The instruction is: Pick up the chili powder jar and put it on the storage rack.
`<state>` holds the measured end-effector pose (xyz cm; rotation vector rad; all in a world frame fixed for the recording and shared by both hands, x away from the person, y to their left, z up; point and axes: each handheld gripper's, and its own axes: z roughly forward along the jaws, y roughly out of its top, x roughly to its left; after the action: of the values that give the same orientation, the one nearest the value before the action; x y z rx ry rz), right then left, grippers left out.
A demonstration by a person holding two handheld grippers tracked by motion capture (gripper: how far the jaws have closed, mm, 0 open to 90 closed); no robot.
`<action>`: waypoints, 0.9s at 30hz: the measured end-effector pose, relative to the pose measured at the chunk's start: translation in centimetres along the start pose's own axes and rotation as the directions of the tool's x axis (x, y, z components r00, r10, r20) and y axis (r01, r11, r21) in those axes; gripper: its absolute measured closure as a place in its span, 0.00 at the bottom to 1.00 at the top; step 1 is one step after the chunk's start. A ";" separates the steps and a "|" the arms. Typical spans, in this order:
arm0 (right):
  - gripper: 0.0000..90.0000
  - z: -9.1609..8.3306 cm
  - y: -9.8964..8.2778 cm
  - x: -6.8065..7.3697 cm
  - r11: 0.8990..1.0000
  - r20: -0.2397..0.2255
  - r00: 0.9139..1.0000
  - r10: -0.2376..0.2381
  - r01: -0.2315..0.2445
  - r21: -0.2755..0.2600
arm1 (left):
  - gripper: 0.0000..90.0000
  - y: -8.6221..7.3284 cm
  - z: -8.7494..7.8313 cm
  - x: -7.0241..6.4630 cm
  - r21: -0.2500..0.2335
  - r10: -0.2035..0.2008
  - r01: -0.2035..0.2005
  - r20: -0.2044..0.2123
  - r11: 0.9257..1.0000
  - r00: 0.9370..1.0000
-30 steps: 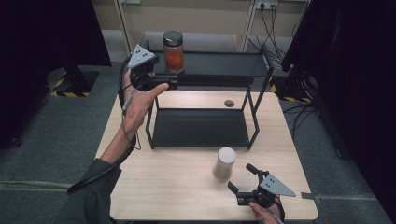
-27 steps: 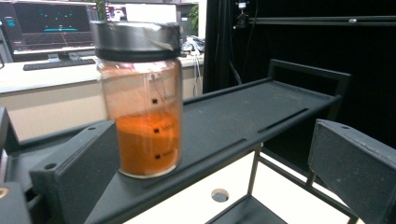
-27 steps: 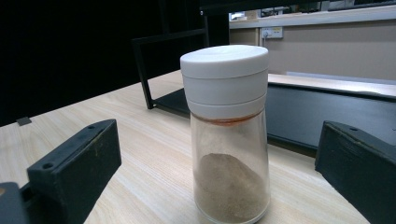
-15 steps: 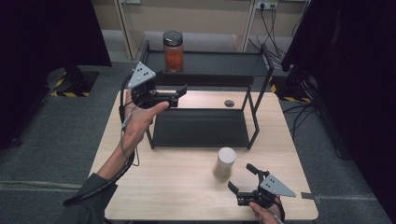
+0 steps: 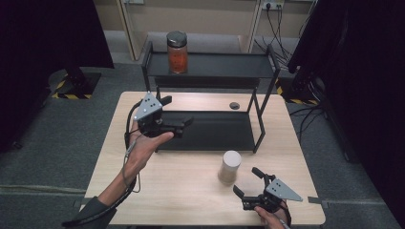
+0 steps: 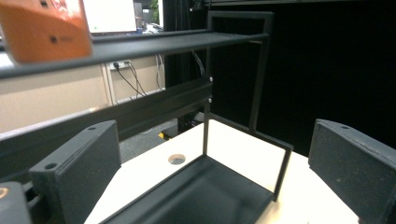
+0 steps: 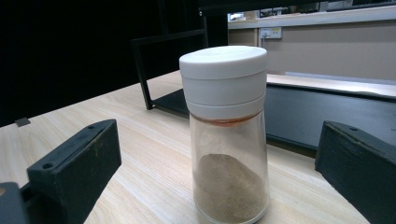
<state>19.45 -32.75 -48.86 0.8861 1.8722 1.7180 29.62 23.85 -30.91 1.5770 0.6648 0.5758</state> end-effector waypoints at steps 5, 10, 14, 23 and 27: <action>0.01 0.0 0.0 0.0 1.000 0.000 1.000 0.000 0.000 0.001 | 0.02 -1.4 -0.7 -0.6 -0.004 -0.003 0.004 0.019 1.000 1.000; 0.01 0.0 0.0 0.0 1.000 0.001 1.000 0.000 0.000 -0.001 | 0.02 -2.6 -1.6 -1.1 -0.007 0.004 -0.004 0.039 1.000 0.999; 0.01 0.0 0.0 0.0 1.000 0.002 1.000 0.000 0.000 0.000 | 0.02 -3.7 -2.2 -1.4 -0.005 -0.003 0.003 0.069 1.000 0.998; 0.01 0.0 0.0 0.1 1.000 0.002 1.000 0.000 0.000 -0.001 | 0.02 -6.0 -3.5 -2.2 -0.003 -0.013 0.014 0.109 1.000 0.994; 0.01 0.0 0.0 0.1 1.000 0.004 1.000 0.002 -0.002 -0.001 | 0.02 -7.0 -4.0 -2.5 -0.002 -0.016 0.016 0.122 1.000 0.992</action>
<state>19.38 -32.67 -48.85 0.8906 1.8685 1.7172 24.46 25.37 -37.43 1.5888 0.5840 0.4645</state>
